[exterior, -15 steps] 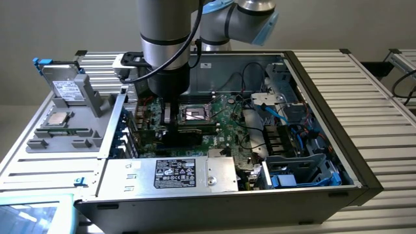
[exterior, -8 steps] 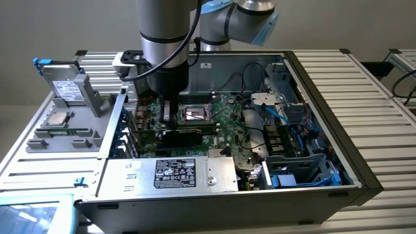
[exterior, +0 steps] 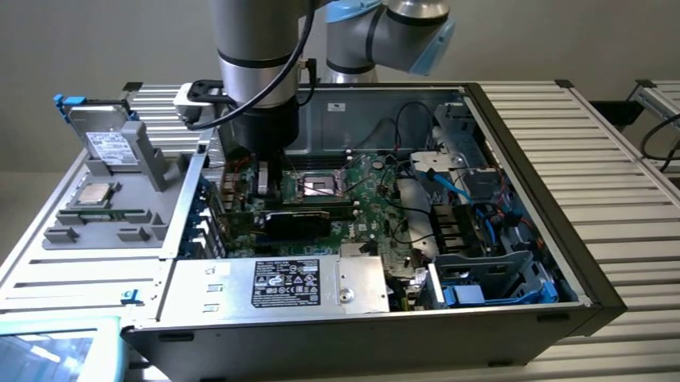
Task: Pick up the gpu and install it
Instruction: 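Press down on the gpu until it lock into place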
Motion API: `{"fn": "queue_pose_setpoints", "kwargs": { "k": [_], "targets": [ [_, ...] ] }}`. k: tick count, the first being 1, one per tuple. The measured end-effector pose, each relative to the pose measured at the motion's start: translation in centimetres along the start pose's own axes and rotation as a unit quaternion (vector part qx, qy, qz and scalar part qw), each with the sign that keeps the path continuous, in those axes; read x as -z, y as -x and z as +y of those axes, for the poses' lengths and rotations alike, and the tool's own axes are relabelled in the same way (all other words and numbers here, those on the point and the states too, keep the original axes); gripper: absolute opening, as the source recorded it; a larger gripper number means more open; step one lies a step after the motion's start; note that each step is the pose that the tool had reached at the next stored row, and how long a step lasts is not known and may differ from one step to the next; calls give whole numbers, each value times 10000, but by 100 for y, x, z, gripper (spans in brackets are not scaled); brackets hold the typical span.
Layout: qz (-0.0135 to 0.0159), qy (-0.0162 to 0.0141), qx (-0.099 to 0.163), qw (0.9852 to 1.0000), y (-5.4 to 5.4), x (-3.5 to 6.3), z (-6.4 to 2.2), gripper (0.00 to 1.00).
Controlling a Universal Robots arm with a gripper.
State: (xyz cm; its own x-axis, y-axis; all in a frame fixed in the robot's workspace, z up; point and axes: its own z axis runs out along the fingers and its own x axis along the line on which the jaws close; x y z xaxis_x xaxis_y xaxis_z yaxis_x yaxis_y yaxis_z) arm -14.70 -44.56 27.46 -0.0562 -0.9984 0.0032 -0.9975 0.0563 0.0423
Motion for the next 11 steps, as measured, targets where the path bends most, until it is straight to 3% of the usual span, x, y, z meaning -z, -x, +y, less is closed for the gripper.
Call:
{"fn": "queue_pose_setpoints", "kwargs": {
  "k": [11],
  "targets": [
    [1,0,27,10000,-9,-7,166,14]
  ]
}}
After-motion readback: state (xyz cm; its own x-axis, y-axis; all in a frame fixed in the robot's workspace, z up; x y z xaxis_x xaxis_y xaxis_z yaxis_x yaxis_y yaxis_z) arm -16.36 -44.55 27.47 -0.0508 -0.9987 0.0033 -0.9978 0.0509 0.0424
